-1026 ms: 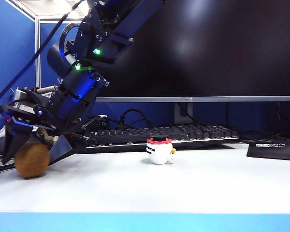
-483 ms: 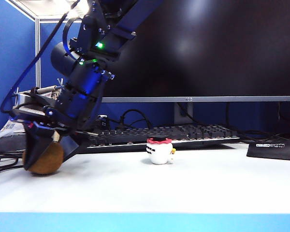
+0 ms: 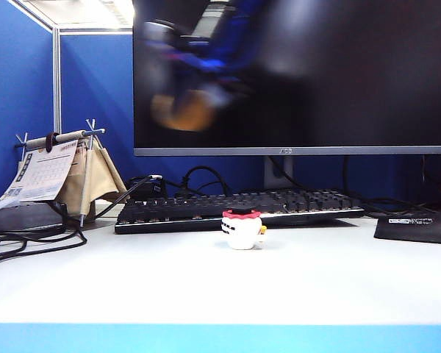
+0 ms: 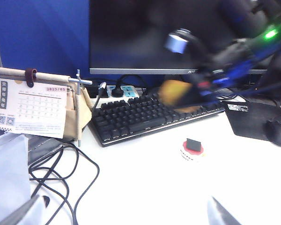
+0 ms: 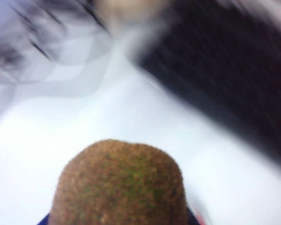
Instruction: Place the kiwi on top of the doll with a flat head.
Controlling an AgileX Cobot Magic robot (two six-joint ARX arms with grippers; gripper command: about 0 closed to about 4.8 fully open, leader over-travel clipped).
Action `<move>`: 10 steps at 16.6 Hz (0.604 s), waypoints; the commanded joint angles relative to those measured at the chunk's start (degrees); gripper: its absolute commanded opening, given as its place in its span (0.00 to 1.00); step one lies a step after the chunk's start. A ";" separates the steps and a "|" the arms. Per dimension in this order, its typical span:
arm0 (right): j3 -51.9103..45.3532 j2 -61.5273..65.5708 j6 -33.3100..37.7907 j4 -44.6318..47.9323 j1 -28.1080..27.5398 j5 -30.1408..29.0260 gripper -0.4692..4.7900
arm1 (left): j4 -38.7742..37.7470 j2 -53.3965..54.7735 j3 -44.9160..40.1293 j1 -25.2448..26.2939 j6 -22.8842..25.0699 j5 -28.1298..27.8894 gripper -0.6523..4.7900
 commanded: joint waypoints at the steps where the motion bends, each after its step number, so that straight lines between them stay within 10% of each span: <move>1: -0.04 -1.60 -3.06 -10.19 -4.13 -0.13 0.48 | 1.01 0.04 0.13 0.04 0.17 -0.15 1.00; 10: -0.44 1.84 -4.35 -12.04 -4.13 1.75 0.48 | 1.14 0.04 0.07 0.04 0.00 -0.11 1.00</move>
